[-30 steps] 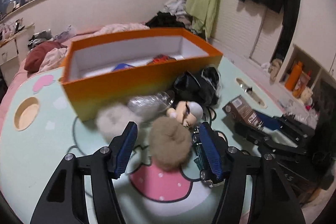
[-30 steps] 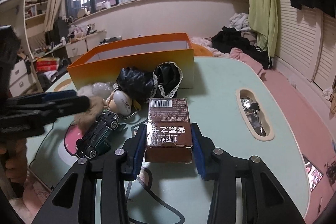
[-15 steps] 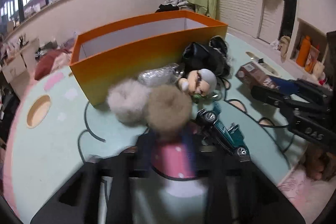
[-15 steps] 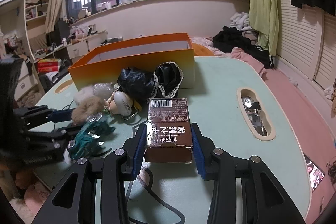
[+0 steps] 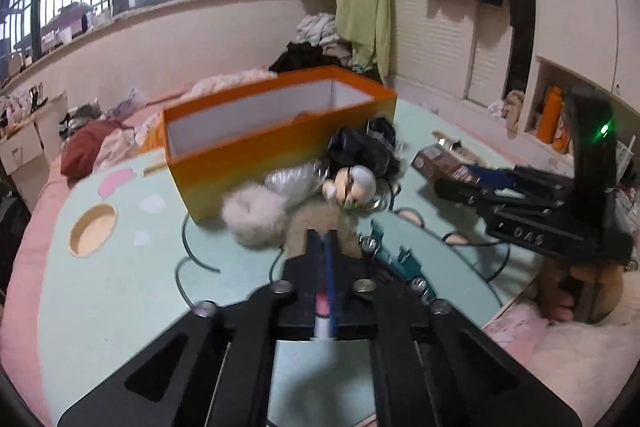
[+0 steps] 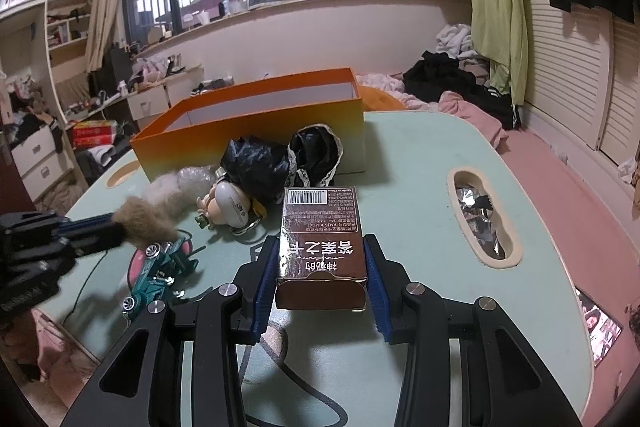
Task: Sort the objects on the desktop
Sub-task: 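Carry brown pompom into orange box with left while right drops brown carton in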
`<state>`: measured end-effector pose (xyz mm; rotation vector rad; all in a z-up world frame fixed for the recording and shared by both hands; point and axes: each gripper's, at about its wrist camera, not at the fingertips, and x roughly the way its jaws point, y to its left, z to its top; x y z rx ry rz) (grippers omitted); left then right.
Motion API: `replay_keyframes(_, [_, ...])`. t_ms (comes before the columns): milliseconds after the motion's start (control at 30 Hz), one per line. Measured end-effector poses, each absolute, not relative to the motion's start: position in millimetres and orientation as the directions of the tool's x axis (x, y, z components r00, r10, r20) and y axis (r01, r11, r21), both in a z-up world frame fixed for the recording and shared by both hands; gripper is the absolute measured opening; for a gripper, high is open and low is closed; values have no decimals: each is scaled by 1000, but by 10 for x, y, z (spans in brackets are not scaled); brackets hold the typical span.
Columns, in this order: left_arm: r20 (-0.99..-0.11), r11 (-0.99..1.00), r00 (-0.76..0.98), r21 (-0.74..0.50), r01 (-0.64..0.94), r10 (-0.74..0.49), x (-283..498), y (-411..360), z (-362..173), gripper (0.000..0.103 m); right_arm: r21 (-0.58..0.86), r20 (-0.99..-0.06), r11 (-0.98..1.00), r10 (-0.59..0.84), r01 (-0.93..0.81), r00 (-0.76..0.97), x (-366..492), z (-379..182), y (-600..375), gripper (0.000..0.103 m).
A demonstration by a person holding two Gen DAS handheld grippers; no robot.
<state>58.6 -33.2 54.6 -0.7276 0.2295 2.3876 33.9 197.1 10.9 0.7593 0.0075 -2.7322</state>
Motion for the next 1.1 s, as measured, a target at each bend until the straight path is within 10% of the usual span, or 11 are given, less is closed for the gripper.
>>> replay_keyframes(167, [-588,-789,-640,6,-614,494,480,-308,572,3,51,-485,-952,-289,303,-825,372,159,1941,40])
replay_keyframes(333, [-630,-817,-632,-8,-576,451,418,-343,312,63,63,-496,-951,-292,301,-818,362,121,1935,40])
replay_keyframes(533, [-657,-815,-620,13,-579,429,498,-355,112,63,75,-498,-952,-294,297,-816,360,111,1972,40])
replay_keyframes(600, [-625,-820,-633,-19,-572,456,512,-405,78,35,75,-499,-951,-295,299,-815,360,107,1970,40])
replay_keyframes(1100, [-456,-867,-756,-74,-493,469,-68,-410,988,34,72,-420,-939,-335,338,-843,-101,822,1732,40])
